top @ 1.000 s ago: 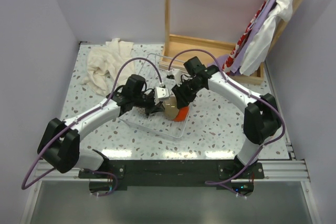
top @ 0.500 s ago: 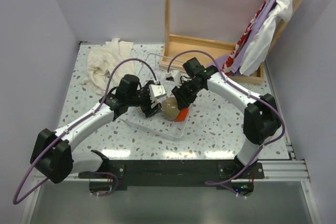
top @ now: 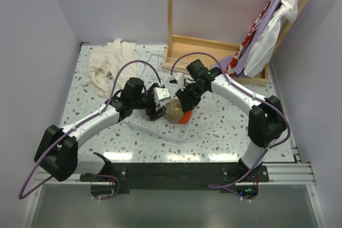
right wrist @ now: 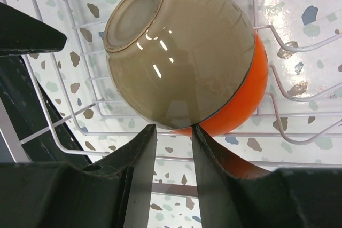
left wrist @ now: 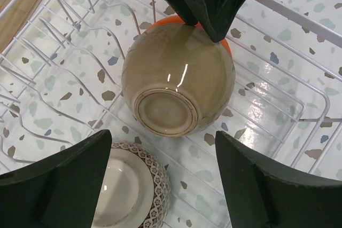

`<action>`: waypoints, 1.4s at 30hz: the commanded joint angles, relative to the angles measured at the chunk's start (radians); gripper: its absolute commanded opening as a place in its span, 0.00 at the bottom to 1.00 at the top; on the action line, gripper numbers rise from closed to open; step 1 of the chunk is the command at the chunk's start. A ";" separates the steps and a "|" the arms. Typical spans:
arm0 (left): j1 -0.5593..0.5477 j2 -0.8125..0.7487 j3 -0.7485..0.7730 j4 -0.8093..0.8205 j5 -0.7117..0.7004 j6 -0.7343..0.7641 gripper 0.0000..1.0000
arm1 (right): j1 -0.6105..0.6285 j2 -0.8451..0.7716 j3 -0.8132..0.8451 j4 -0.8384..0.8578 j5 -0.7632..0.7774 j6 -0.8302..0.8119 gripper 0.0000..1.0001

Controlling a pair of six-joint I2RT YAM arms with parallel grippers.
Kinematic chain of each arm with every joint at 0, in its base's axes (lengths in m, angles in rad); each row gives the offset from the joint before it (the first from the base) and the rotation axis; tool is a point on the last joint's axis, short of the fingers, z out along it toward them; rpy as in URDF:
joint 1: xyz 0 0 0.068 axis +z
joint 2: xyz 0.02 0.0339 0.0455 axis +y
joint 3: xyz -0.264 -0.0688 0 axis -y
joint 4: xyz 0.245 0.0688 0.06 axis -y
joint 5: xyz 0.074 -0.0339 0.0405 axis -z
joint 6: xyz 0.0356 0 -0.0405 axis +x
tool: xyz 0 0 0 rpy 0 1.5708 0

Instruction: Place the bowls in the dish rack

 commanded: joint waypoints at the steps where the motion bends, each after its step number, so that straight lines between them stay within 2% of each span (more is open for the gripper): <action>1: 0.003 0.000 -0.011 0.065 0.046 -0.014 0.83 | 0.035 -0.063 -0.002 -0.009 -0.002 -0.038 0.36; 9: 0.003 0.018 -0.078 0.194 0.090 -0.063 0.84 | 0.090 -0.066 0.001 -0.012 -0.016 -0.043 0.35; 17: 0.005 0.087 -0.070 0.263 0.090 -0.053 0.82 | 0.095 -0.031 0.018 0.000 -0.033 -0.025 0.35; 27: 0.003 0.107 -0.041 0.246 0.110 -0.065 0.78 | 0.093 -0.025 0.011 0.024 -0.272 0.052 0.42; 31: 0.003 0.101 -0.040 0.239 0.123 -0.080 0.76 | 0.093 0.006 0.006 0.072 -0.268 0.133 0.43; 35: 0.003 0.103 -0.041 0.219 0.103 -0.070 0.75 | 0.092 0.032 0.023 0.071 -0.252 0.129 0.43; 42: 0.044 0.060 -0.015 0.159 0.087 -0.074 0.74 | 0.051 -0.081 0.000 0.052 -0.194 0.060 0.43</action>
